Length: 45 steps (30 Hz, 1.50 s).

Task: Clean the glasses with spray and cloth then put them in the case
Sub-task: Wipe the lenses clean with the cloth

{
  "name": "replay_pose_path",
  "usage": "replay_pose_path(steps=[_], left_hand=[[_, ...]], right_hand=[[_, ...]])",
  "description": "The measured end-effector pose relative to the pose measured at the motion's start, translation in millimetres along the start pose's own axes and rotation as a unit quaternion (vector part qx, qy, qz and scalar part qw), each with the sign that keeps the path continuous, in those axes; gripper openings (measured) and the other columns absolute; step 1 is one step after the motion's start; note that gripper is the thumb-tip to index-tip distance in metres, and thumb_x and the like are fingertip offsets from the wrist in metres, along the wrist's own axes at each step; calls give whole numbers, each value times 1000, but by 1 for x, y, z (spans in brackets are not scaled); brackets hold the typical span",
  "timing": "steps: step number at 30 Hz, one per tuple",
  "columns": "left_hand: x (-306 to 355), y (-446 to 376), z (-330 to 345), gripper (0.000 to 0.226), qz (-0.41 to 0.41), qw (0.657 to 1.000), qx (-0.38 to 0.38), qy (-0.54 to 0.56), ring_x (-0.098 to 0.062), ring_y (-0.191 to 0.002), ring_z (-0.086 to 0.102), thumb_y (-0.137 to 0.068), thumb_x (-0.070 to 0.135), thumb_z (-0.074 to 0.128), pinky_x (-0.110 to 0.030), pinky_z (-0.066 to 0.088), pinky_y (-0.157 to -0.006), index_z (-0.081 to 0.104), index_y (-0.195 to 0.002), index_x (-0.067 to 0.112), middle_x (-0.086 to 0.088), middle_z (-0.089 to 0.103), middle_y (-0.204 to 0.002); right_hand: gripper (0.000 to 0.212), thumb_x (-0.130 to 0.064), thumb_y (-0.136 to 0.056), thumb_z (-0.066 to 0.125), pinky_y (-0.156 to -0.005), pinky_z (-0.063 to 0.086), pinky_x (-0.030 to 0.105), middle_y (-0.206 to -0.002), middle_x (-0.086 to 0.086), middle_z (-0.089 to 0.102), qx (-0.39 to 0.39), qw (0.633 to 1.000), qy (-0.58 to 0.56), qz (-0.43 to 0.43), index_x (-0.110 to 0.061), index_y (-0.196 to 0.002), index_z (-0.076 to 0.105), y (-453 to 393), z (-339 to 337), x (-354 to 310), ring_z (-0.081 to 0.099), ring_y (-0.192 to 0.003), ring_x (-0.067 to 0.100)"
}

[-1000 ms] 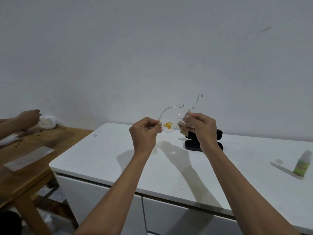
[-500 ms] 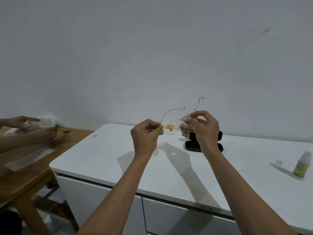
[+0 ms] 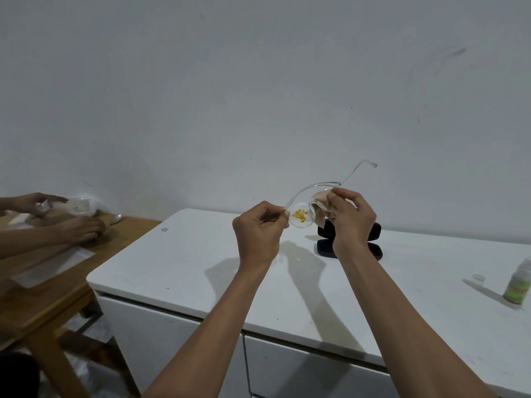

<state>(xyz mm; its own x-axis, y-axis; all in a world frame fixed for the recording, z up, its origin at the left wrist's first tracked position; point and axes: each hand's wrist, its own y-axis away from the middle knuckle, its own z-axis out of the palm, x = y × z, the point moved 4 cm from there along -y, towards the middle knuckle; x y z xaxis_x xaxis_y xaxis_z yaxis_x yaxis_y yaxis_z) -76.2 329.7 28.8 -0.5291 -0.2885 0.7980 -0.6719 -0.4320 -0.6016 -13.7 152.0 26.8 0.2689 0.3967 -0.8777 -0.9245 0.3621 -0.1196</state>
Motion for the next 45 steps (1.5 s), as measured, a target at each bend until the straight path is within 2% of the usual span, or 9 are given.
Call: replay_pose_path(steps=[6, 11, 14, 19, 24, 28, 32, 41, 45], left_hand=[[-6, -6, -4, 12, -13, 1000, 12, -8, -25, -63, 74, -79, -4, 78, -41, 61, -69, 73, -72, 3, -5, 73, -63], [-21, -7, -15, 12, -75, 997, 30, 11, -21, -57, 73, -80, -7, 77, -41, 64, -70, 72, -72, 0, -10, 73, -63], [-26, -7, -22, 9, -95, 995, 27, 11, -19, -56, 73, -81, -6, 78, -31, 60, -64, 73, -74, -1, -10, 73, -66], [-20, -8, -25, 10, -72, 997, 5, -11, -19, -58, 72, -80, -8, 77, -29, 59, -65, 73, -73, -2, -13, 74, -68], [-10, -4, -17, 10, -50, 999, -1, -9, -20, -57, 70, -79, -7, 77, -34, 58, -66, 72, -72, -2, -15, 73, -66], [-6, -2, -9, 13, -36, 999, 4, -4, -21, -57, 71, -79, -5, 79, -34, 58, -65, 72, -70, 1, -10, 72, -62], [-3, -2, -3, 20, -24, 1000, 14, -11, -23, -58, 72, -79, -4, 79, -33, 58, -65, 70, -67, 9, -3, 71, -59], [-14, -3, -11, 15, -59, 998, 18, -15, -21, -58, 75, -80, -5, 78, -40, 60, -66, 69, -68, -1, -8, 72, -62], [-18, -1, -10, 22, -72, 997, 20, 0, -24, -60, 75, -80, -5, 78, -41, 60, -68, 70, -65, 9, -2, 72, -60]], right_hand=[[11, -2, -88, 74, -56, 59, 21, -77, -1, 76, -38, 997, 56, -45, -10, -93, 80, 6, 4, -5, 71, -58, 6], [12, -4, -86, 74, -75, 65, 32, -72, -1, 79, -132, 969, 197, -73, -12, -88, 83, 8, -1, -4, 77, -67, 16], [13, 7, -86, 67, -58, 58, 21, -55, -1, 72, -179, 957, 218, -71, 2, -85, 78, 14, -6, -4, 67, -48, 10], [14, -2, -80, 72, -76, 63, 30, -70, -4, 78, -114, 973, 192, -62, -13, -79, 81, 6, -13, 3, 75, -69, 13], [13, -2, -84, 72, -64, 62, 25, -82, -1, 78, -28, 994, 87, -51, -12, -85, 81, 8, -4, 2, 75, -74, 14], [11, -8, -80, 76, -88, 62, 50, -89, 9, 80, -2, 1000, 20, -22, -16, -87, 81, 5, 5, 6, 77, -91, 31], [11, -9, -83, 78, -92, 61, 49, -86, 5, 81, -10, 998, 41, -46, -15, -91, 83, 3, 10, 5, 78, -91, 27], [3, -14, -86, 76, -77, 65, 47, -79, 3, 79, -85, 976, 167, -108, -16, -87, 77, 5, 2, 4, 78, -79, 22], [15, -11, -90, 73, -43, 47, 13, -68, 13, 71, -60, 975, 164, -134, 1, -87, 65, 12, -5, -2, 62, -44, 2]])
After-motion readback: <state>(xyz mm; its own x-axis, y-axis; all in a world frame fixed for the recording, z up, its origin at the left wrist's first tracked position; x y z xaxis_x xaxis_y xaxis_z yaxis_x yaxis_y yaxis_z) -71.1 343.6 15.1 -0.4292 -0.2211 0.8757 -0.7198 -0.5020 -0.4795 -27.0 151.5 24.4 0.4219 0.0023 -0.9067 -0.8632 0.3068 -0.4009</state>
